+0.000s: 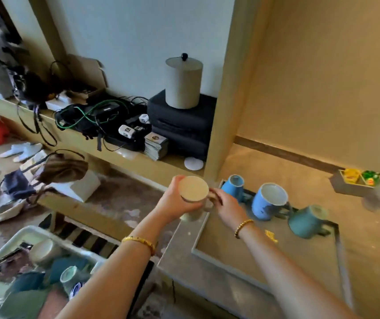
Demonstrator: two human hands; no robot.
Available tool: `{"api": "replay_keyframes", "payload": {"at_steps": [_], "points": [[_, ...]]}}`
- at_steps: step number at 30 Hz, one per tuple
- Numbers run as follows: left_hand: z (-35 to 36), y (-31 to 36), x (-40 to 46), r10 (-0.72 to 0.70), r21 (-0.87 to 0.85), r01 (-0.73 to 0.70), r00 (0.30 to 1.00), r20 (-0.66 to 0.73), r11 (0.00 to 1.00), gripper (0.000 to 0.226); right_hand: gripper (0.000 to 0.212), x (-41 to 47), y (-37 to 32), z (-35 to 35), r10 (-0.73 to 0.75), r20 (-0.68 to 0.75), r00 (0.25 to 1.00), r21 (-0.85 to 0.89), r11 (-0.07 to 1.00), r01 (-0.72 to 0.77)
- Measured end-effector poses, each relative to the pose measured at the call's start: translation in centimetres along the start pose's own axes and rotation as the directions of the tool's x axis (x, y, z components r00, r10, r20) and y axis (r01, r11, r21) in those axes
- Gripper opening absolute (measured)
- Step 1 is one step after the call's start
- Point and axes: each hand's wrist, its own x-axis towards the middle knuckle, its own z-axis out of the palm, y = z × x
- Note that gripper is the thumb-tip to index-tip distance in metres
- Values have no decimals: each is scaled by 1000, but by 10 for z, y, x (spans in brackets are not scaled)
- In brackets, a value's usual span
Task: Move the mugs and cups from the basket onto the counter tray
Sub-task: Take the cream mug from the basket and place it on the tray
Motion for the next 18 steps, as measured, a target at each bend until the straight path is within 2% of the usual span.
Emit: {"api": "replay_keyframes", "payload": {"at_steps": [5,10,14,18], "points": [[70,17,10,47,-10,-46,990,131,999,78,27,-21,55,-37,123,-61,990,-139,982,-131],[111,12,16,24,67,-37,982,186,997,83,21,-30,92,-51,244,-13,970,-288,928,-238],[129,7,25,-5,117,-24,970,242,993,84,17,-28,109,-55,308,3,951,-255,920,-298],[137,5,34,-33,160,-6,970,242,987,86,13,-23,117,-55,313,-21,949,-204,928,-311]]}}
